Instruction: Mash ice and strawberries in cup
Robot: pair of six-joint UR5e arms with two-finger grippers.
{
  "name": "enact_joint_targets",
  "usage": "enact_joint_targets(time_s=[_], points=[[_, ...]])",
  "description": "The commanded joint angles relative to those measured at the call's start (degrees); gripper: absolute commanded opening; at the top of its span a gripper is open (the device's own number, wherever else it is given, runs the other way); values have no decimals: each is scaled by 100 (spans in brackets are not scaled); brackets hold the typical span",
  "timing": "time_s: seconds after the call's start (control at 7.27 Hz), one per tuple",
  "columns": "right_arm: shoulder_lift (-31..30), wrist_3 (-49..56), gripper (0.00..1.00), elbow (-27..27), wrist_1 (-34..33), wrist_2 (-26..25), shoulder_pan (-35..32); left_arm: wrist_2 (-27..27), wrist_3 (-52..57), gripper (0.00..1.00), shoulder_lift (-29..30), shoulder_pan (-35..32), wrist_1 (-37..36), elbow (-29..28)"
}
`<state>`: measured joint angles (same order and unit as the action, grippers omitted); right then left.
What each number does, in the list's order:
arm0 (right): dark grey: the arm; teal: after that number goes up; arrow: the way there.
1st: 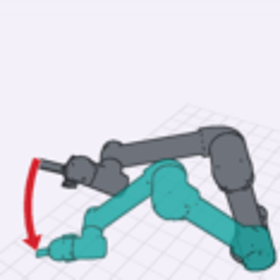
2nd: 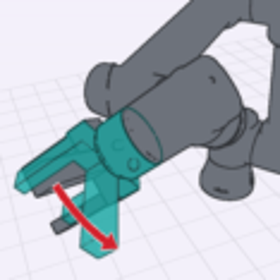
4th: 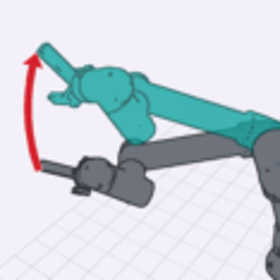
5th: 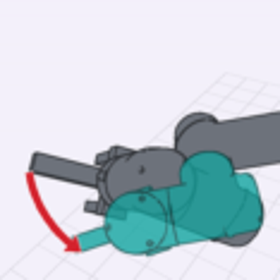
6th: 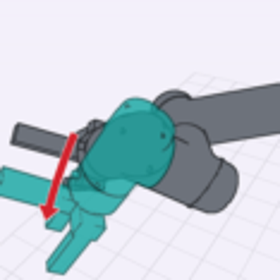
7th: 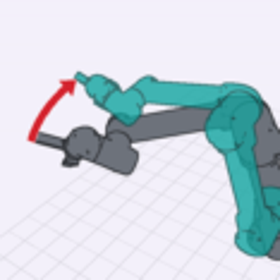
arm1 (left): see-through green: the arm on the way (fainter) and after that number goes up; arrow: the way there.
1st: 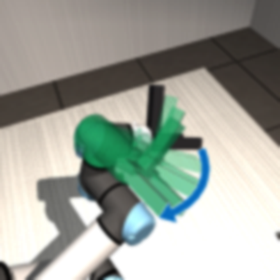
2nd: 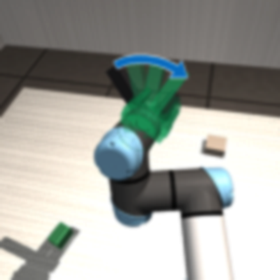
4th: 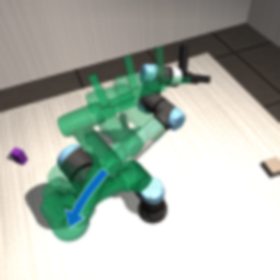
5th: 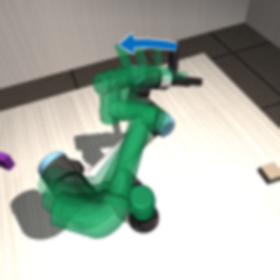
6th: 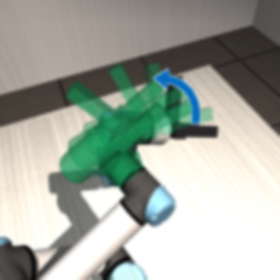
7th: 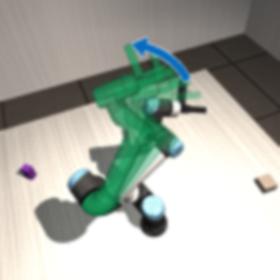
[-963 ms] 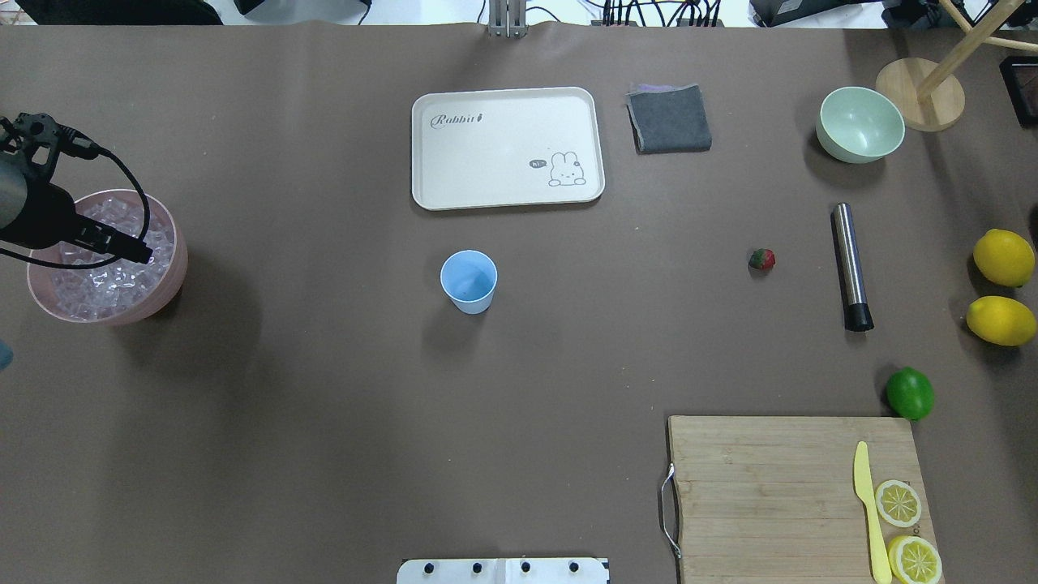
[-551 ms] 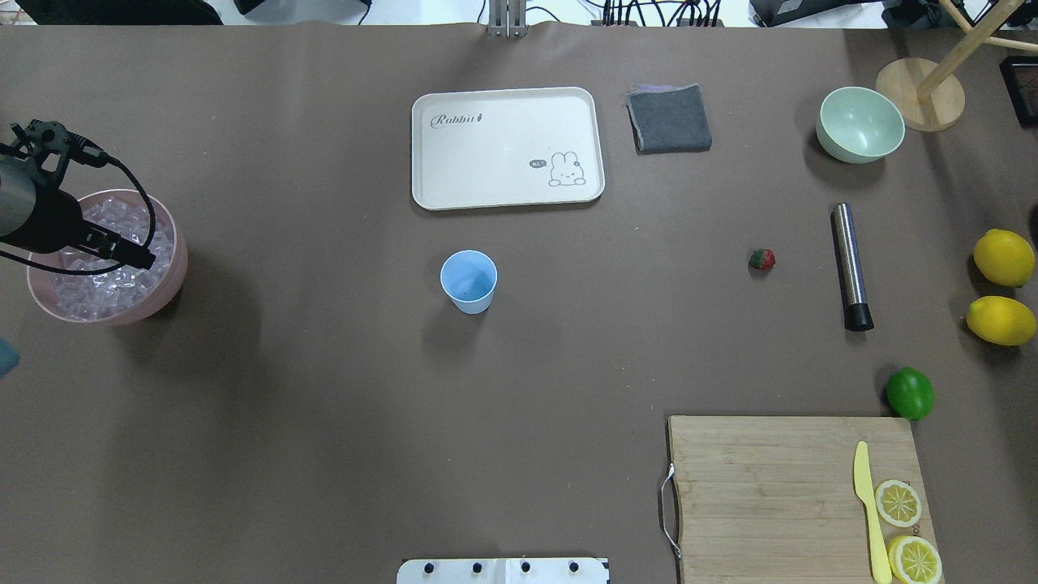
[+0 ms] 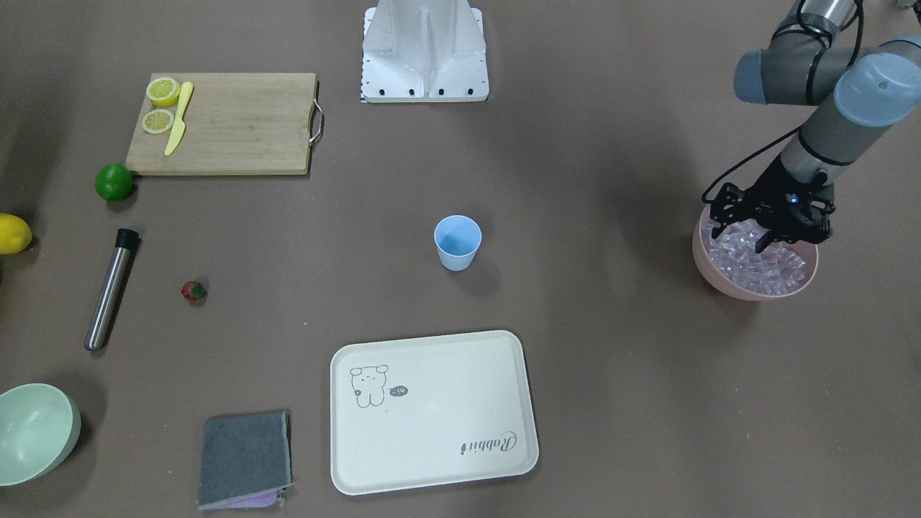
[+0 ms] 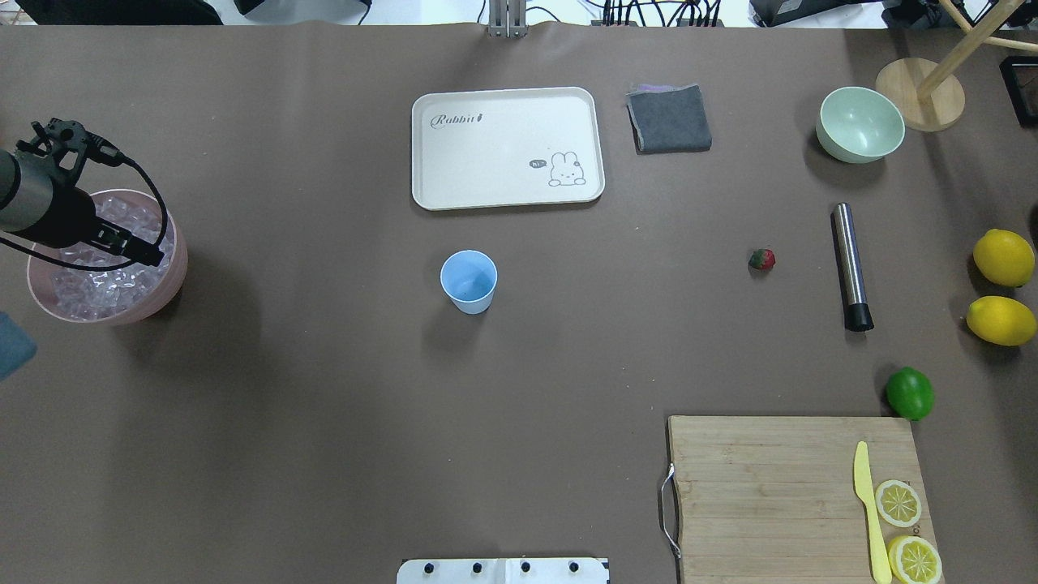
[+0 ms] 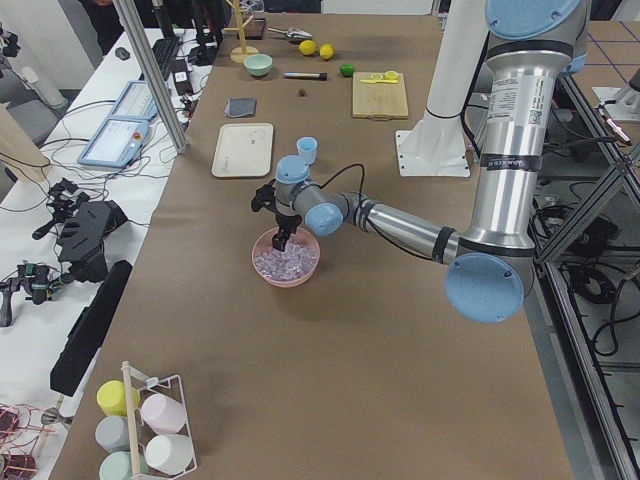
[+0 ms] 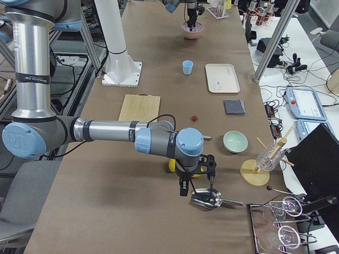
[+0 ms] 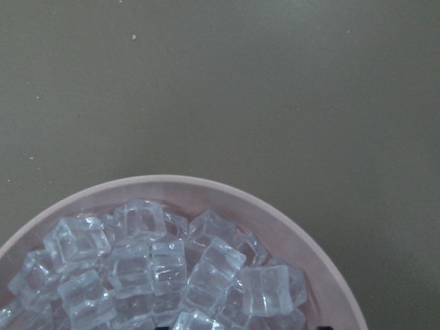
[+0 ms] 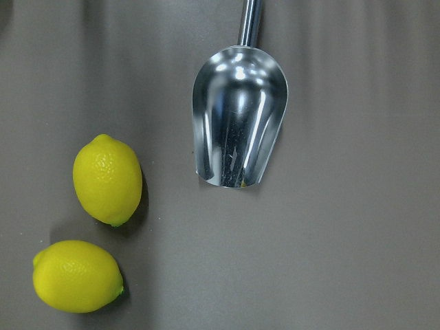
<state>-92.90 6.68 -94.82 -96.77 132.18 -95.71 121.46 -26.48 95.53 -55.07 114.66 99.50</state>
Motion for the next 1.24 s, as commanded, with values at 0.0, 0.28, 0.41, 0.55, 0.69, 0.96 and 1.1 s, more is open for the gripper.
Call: enact_joint_targets(time_s=[0.0,0.28,0.41,0.55,0.69,0.96,1.1], points=[[0,0,100,7,0,0,0,0,2,74,36,40,-5,-36],[-18,0,100,7,0,0,0,0,11,74,1,57,4,-36],[-27,0,100,7,0,0,0,0,11,74,-25,57,4,-36],[-35,0,100,7,0,0,0,0,11,74,-34,66,4,-36],[-44,0,100,7,0,0,0,0,11,74,-43,66,4,-36],[-53,0,100,7,0,-8,-9,0,11,74,-78,75,4,-70],[-53,0,100,-2,0,0,-9,0,11,74,-78,75,4,-97]])
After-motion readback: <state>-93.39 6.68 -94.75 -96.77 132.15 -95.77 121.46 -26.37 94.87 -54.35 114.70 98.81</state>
